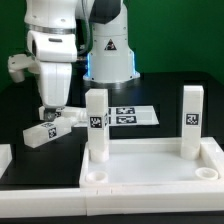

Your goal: Assemble desk

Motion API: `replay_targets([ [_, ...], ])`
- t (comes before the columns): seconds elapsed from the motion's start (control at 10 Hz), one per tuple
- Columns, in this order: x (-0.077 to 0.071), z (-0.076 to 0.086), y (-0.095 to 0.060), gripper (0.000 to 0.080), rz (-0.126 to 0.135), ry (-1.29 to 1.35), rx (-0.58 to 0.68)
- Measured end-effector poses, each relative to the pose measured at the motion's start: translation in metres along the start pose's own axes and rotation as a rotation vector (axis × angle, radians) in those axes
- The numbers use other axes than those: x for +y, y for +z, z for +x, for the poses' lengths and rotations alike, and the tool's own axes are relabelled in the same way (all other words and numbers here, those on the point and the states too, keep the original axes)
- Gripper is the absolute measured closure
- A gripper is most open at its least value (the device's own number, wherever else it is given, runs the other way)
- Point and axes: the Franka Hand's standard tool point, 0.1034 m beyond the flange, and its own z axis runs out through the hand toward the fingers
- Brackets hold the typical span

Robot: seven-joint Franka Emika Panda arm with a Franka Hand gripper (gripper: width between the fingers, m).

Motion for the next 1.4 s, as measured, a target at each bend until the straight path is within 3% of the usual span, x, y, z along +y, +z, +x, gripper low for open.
replay_targets([
  [0.2, -0.004, 0.002, 0.003, 0.0151, 0.01, 0.141, 0.005],
  [0.4, -0.008, -0.013, 0.009, 0.0151, 0.041, 0.36, 0.021],
  [0.6, -0.003, -0.016, 0.01, 0.0151, 0.04, 0.644, 0.042],
  [0.8, -0.002, -0.011, 0.007, 0.0151, 0.089, 1.017, 0.059],
  [0.9, 0.001, -0.012, 0.006, 0.0151, 0.064, 1.033, 0.056],
  [1.0, 0.001, -0.009, 0.007, 0.0151, 0.016, 1.033, 0.063],
  [1.4, 0.001, -0.006, 0.01, 0.0151, 0.042, 1.337, 0.078],
])
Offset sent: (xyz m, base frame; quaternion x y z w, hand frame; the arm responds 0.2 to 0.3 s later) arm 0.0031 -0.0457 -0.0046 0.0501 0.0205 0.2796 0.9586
